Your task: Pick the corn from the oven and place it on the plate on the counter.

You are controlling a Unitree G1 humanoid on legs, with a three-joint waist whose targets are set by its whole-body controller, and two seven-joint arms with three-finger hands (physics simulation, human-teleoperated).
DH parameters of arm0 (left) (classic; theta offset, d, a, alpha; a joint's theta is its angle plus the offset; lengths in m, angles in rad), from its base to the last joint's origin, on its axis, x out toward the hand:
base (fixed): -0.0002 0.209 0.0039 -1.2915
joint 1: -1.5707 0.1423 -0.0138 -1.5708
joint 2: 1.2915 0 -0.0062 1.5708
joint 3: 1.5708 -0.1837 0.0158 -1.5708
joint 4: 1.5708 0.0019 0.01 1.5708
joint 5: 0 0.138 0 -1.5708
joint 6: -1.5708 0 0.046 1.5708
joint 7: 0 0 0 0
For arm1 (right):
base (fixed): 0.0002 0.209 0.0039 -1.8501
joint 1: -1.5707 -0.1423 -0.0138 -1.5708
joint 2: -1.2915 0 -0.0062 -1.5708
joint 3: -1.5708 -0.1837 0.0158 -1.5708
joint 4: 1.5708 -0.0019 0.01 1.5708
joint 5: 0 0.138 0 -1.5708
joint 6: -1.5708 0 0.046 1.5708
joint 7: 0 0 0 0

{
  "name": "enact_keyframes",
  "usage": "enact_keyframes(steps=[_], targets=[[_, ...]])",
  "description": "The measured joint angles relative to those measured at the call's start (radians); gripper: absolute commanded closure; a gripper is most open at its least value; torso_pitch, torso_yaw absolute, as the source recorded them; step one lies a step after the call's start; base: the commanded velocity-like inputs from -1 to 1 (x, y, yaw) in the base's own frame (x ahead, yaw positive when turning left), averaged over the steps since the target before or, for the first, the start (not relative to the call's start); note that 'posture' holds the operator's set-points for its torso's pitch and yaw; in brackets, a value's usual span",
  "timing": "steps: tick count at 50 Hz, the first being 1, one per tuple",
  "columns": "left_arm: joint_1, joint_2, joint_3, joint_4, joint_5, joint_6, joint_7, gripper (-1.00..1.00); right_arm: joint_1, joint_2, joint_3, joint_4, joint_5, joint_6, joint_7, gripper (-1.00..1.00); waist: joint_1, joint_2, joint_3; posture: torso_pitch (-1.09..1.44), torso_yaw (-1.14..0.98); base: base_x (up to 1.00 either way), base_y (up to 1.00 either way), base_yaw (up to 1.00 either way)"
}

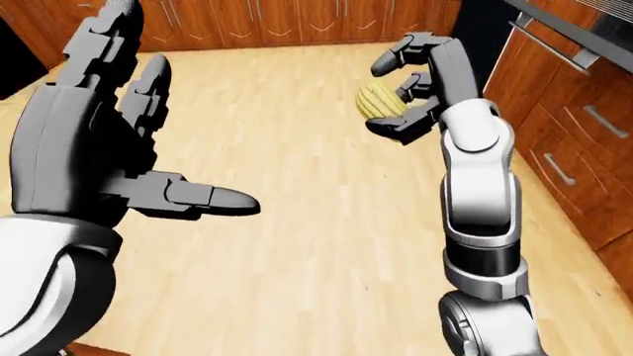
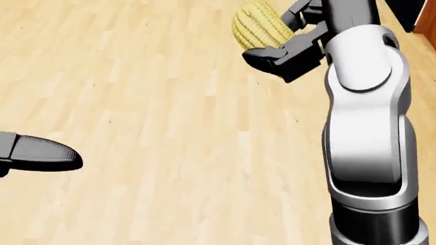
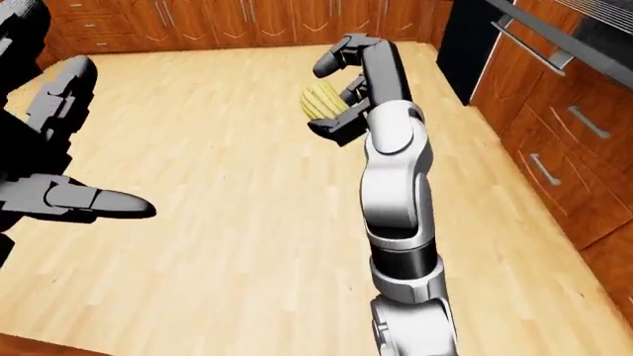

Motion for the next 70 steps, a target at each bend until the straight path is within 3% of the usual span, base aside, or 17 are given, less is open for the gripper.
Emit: enact_keyframes(steps=[2, 4, 6, 10, 14, 22, 26, 31, 34, 36, 43, 48, 49, 52, 59, 65, 70], targets=[[0.004, -0.026, -0.022, -0.011, -0.003, 0.025, -0.009, -1.00, 0.048, -0.002, -0.017, -0.014, -0.003, 0.009, -0.003, 0.98, -0.015, -0.018, 0.022, 0.25, 0.00, 1.00, -0.07, 0.00], [-0.003, -0.028, -0.021, -0.010, -0.015, 0.053, -0.009, -1.00, 0.078, 0.000, -0.022, -0.013, -0.003, 0.031, -0.002, 0.98, -0.010, -0.060, -0.033, 0.25, 0.00, 1.00, -0.08, 0.00], [-0.025, -0.027, 0.000, -0.015, -0.021, 0.065, 0.009, -1.00, 0.070, -0.009, -0.021, -0.041, 0.000, 0.043, 0.005, 0.98, 0.009, -0.093, -0.051, 0.25, 0.00, 1.00, -0.08, 0.00], [-0.022, -0.039, 0.009, -0.039, -0.021, 0.060, 0.050, -1.00, 0.054, -0.002, -0.006, -0.131, -0.001, 0.019, 0.007, 0.98, 0.050, -0.050, 0.014, 0.25, 0.00, 1.00, -0.08, 0.00], [-0.020, -0.034, 0.005, -0.031, -0.056, 0.086, 0.071, -1.00, 0.079, 0.005, 0.020, -0.110, 0.014, 0.049, 0.033, 0.98, 0.092, -0.039, -0.021, 0.25, 0.00, 1.00, -0.08, 0.00], [0.010, 0.076, 0.071, -0.057, -0.227, -0.007, 0.187, -1.00, 0.064, 0.009, 0.017, -0.213, -0.026, 0.081, 0.037, 0.98, 0.126, -0.112, -0.033, 0.25, 0.00, 1.00, -0.08, 0.00], [0.042, 0.090, 0.027, -0.058, -0.276, -0.031, 0.207, -1.00, 0.096, 0.005, -0.011, -0.190, -0.033, 0.109, 0.044, 0.99, 0.061, -0.135, 0.030, 0.25, 0.00, 0.92, -0.62, 0.00], [0.051, 0.114, 0.056, -0.056, -0.277, -0.055, 0.228, -1.00, 0.068, 0.019, 0.020, -0.196, -0.007, 0.101, 0.046, 1.00, 0.051, -0.102, 0.006, 0.25, 0.00, 0.48, -0.18, -0.80], [0.043, 0.129, 0.060, -0.054, -0.281, -0.074, 0.229, -1.00, 0.052, 0.011, 0.023, -0.216, -0.004, 0.101, 0.052, 0.99, 0.070, 0.009, 0.017, 0.25, 0.00, 0.41, 0.00, -1.00], [0.057, 0.129, 0.056, -0.048, -0.288, -0.075, 0.231, -1.00, 0.068, 0.020, 0.023, -0.207, -0.010, 0.109, 0.053, 0.99, 0.092, 0.008, 0.033, 0.25, 0.00, 0.41, 0.00, -1.00], [0.046, 0.148, 0.059, -0.063, -0.307, -0.097, 0.230, -1.00, 0.055, 0.003, -0.004, -0.232, -0.035, 0.137, 0.060, 0.99, 0.047, 0.001, -0.033, 0.25, 0.00, 0.31, -0.12, -0.56], [0.072, 0.133, 0.063, -0.067, -0.296, -0.100, 0.235, -1.00, 0.049, 0.020, 0.016, -0.239, -0.033, 0.112, 0.053, 1.00, 0.044, -0.147, -0.020, 0.25, 0.00, 0.00, 0.00, 0.00], [0.078, 0.123, 0.053, -0.069, -0.294, -0.096, 0.232, -1.00, 0.055, 0.018, 0.021, -0.226, -0.030, 0.112, 0.057, 1.00, 0.052, -0.157, 0.004, 0.25, 0.00, 0.27, 0.00, 0.00], [0.094, 0.123, 0.038, -0.057, -0.306, -0.072, 0.216, -1.00, 0.075, 0.025, 0.020, -0.183, -0.030, 0.130, 0.070, 1.00, 0.045, -0.123, 0.048, 0.25, 0.00, 0.48, 0.00, 0.00], [0.085, 0.152, 0.109, -0.067, -0.279, -0.109, 0.203, -1.00, 0.031, 0.032, 0.033, -0.234, -0.034, 0.111, 0.087, 0.98, 0.038, -0.007, 0.002, 0.25, 0.00, 0.81, -0.07, 0.00], [0.080, 0.173, 0.094, -0.051, -0.319, -0.102, 0.226, -1.00, 0.052, 0.041, 0.060, -0.221, -0.032, 0.117, 0.118, 0.98, 0.070, -0.014, -0.028, 0.25, 0.00, 0.84, -0.08, 0.00], [0.081, 0.170, 0.094, -0.056, -0.311, -0.120, 0.229, -1.00, 0.047, 0.033, 0.037, -0.251, -0.059, 0.120, 0.124, 0.98, 0.091, -0.063, -0.029, 0.25, 0.00, 0.84, -0.08, 0.00]])
